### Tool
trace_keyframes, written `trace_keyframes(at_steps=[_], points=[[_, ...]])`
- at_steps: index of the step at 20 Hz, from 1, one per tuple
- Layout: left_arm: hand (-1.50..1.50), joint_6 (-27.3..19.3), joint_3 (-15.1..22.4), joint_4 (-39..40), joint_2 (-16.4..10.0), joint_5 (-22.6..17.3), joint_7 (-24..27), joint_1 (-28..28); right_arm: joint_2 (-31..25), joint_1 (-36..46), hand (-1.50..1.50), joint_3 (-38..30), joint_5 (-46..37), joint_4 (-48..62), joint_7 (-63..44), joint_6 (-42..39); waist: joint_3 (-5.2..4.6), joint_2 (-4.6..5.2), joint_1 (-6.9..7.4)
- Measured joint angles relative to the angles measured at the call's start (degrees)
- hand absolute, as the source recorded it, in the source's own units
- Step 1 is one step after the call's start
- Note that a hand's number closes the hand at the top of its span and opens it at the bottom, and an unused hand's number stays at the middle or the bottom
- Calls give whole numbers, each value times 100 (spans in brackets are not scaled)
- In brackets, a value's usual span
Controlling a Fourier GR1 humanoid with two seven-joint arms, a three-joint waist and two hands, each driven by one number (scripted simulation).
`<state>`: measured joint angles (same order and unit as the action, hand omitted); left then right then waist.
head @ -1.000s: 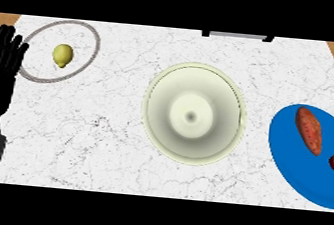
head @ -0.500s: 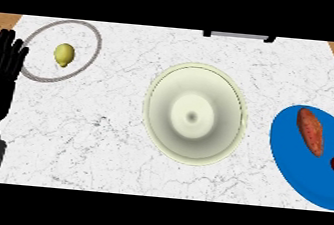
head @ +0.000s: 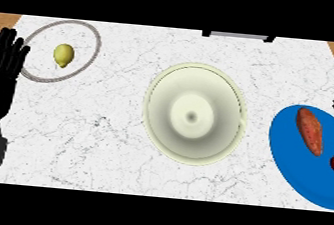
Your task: Pick the sweet potato from the plate and place it in the bowl
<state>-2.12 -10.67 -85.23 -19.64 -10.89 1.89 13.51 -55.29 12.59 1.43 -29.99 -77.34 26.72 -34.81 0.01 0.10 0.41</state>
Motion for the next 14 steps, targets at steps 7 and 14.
trace_keyframes(at_steps=[7,14], points=[[0,-75,-24,-31,91,138,-58,30,463,523,-150,231,-734,1132,480,443,2,2,11],[0,-93,-19,4,178,234,-64,118,717,852,-150,286,-1100,1927,1086,847,1,1,0]])
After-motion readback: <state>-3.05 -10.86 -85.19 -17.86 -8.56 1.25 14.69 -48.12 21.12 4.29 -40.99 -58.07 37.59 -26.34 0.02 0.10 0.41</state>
